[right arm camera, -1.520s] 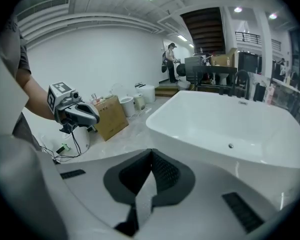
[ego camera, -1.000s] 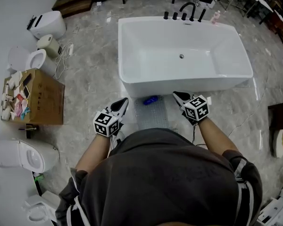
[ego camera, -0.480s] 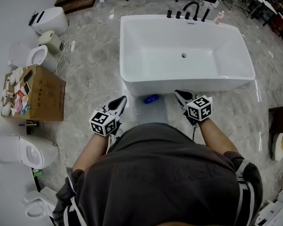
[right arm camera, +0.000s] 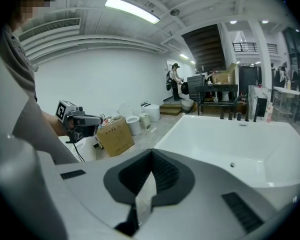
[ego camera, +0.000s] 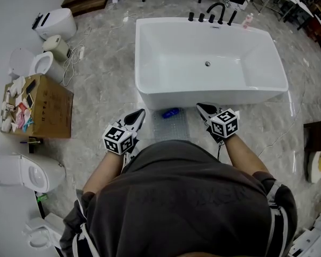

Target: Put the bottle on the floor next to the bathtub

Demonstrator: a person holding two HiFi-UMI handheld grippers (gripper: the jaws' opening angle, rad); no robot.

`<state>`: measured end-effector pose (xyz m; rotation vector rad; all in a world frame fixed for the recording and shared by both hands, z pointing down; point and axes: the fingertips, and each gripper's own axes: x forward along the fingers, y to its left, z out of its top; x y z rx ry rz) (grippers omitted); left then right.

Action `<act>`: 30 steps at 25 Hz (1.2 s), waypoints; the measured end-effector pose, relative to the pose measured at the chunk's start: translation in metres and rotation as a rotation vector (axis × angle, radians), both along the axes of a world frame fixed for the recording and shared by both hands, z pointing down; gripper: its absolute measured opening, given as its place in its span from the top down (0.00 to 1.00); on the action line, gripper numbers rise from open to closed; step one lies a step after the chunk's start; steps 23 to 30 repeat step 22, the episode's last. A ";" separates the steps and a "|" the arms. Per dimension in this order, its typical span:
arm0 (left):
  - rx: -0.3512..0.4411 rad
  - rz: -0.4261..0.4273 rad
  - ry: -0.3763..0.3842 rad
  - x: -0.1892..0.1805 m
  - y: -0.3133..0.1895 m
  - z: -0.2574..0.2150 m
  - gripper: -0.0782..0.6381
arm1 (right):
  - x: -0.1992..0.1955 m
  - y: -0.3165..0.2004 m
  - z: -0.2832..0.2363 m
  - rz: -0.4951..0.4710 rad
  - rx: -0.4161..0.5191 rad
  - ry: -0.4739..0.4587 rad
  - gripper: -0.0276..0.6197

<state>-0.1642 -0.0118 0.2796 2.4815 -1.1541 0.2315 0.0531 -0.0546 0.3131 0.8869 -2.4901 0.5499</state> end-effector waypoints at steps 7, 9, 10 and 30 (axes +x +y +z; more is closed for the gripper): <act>-0.002 -0.008 0.003 0.000 0.004 0.002 0.88 | -0.006 0.003 0.001 -0.014 0.003 -0.004 0.97; -0.001 -0.007 0.004 0.001 0.007 0.003 0.88 | -0.007 0.005 0.001 -0.017 0.005 -0.004 0.97; -0.001 -0.006 0.004 0.001 0.007 0.003 0.88 | -0.008 0.005 0.001 -0.019 0.006 -0.003 0.97; -0.004 -0.007 0.005 0.002 0.015 0.002 0.88 | -0.008 0.012 0.002 -0.020 0.004 -0.009 0.97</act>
